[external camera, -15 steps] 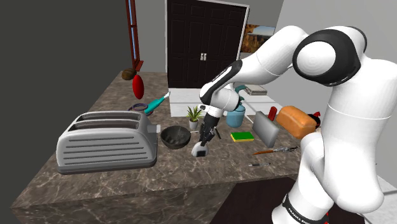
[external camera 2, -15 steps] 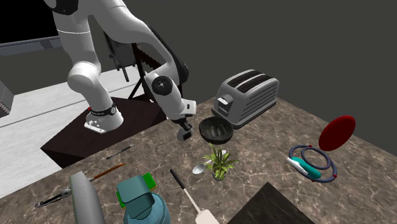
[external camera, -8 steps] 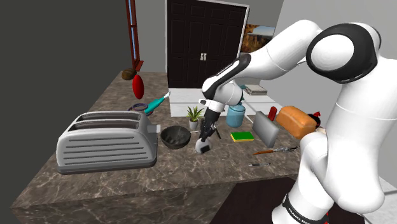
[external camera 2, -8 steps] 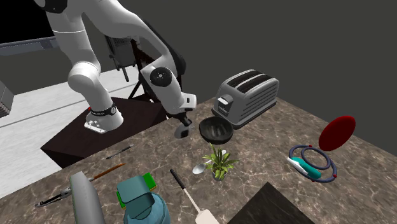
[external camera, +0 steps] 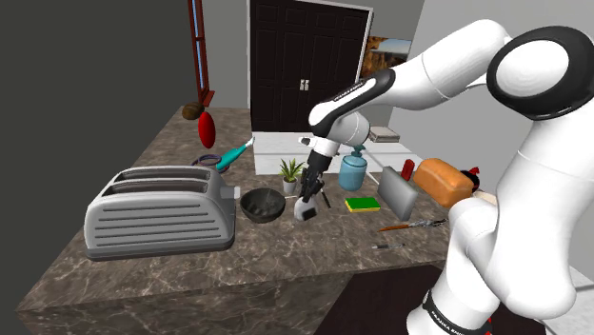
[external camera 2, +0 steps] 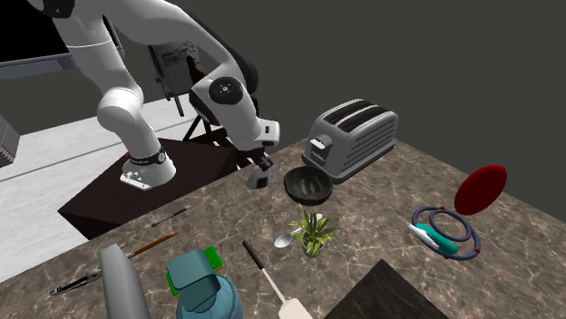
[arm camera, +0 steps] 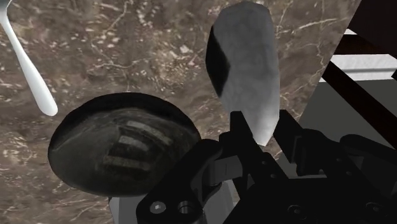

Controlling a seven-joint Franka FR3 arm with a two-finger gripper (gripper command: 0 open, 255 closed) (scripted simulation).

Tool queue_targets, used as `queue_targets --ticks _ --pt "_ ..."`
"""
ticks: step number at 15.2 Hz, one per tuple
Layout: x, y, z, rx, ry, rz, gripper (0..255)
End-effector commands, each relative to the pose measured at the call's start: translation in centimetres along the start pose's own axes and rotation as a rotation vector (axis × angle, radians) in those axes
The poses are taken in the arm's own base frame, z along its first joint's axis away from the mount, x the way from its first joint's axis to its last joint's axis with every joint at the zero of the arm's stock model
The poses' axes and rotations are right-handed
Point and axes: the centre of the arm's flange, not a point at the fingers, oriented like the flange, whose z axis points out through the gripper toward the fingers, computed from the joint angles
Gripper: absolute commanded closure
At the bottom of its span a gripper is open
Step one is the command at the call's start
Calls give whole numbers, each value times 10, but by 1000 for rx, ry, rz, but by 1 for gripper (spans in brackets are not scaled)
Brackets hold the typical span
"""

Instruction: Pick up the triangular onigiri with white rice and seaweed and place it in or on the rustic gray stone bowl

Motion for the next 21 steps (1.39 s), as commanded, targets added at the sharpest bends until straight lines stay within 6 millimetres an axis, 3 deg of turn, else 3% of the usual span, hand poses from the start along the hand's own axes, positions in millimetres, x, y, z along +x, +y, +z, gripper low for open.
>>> queue_targets --ticks 1,14,21 --pt "4 -2 -10 0 0 0 255" --pt "27 -14 -71 0 0 0 255" --pt "97 45 -80 0 0 0 255"
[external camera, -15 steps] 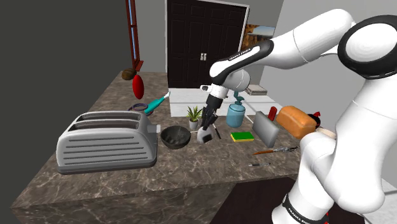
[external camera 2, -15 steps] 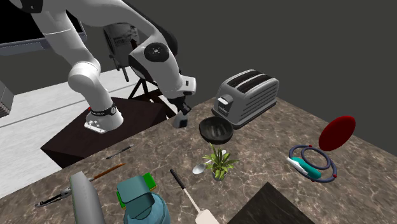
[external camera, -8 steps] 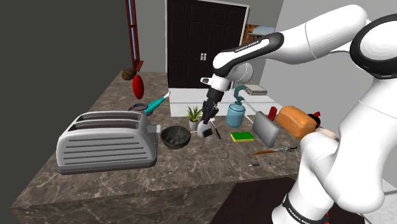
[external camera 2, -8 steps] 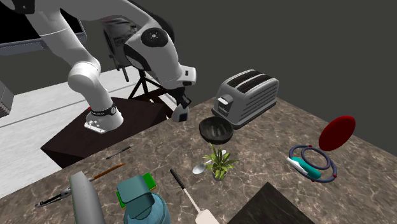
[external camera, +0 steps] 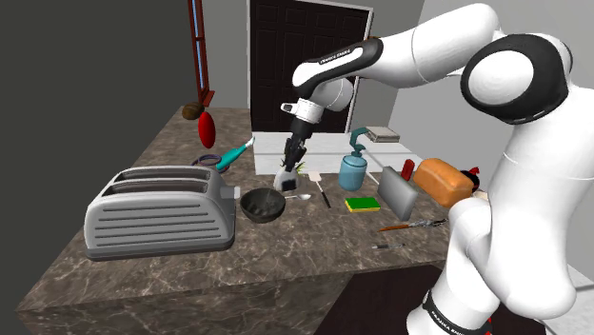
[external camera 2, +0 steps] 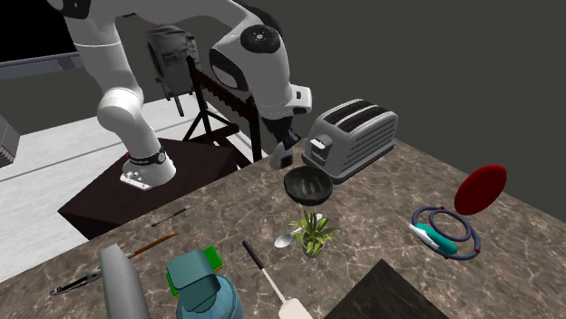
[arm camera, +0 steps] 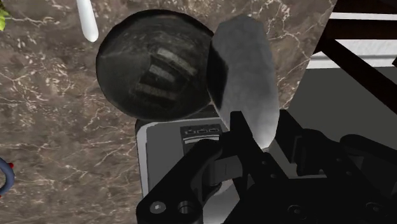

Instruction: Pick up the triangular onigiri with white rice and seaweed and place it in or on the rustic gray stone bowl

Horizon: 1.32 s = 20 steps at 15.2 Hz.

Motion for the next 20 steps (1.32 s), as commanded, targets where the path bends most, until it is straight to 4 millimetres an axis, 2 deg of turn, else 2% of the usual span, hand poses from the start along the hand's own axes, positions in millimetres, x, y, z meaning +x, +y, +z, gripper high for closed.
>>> queue_targets --ticks 1,6,20 --pt "23 15 -2 1 1 -1 255" --pt "72 55 -9 1 1 -1 255" --pt "47 68 60 1 1 -1 255"
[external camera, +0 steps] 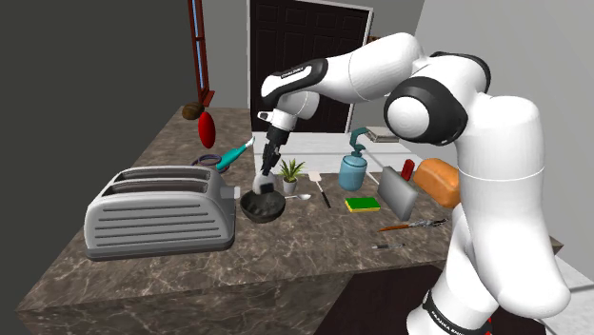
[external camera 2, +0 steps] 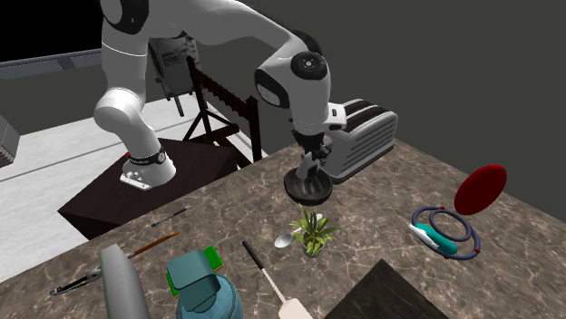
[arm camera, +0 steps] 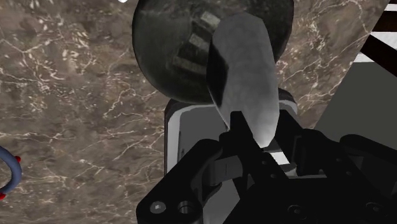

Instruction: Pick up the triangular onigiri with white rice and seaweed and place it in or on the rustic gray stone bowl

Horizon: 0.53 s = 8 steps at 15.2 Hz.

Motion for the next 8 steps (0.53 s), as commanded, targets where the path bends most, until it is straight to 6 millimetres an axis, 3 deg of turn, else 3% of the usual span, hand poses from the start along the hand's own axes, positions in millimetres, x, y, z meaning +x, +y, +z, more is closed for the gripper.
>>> queue_targets --ticks 1,8 --pt "-3 2 11 0 0 0 255" --pt "-14 8 39 0 0 0 255"
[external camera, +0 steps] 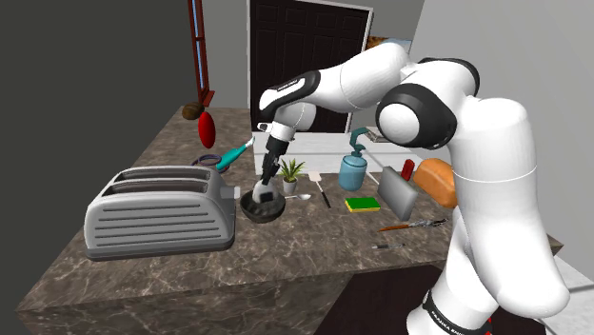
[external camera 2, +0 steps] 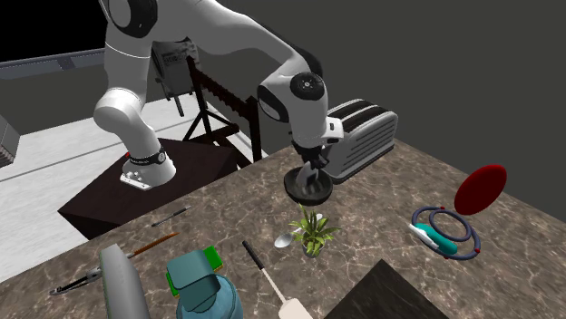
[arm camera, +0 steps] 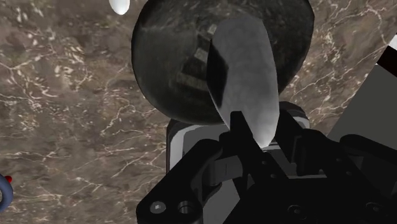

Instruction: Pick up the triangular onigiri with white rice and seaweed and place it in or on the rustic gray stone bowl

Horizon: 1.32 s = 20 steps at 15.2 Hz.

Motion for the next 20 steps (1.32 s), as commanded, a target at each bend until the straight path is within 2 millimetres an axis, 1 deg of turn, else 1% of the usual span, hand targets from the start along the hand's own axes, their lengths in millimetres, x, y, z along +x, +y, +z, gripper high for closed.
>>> queue_targets --ticks 1,6,7,12,15,16,20 --pt "-1 1 2 -1 0 0 255" --pt "-1 1 2 -1 0 0 255" --pt "-1 1 2 -1 0 0 0" --pt "-1 1 2 -1 0 0 0" --pt "-1 1 -38 -1 0 0 0" --pt "-1 1 -48 -1 0 0 0" --pt "-1 1 -48 -1 0 0 0"
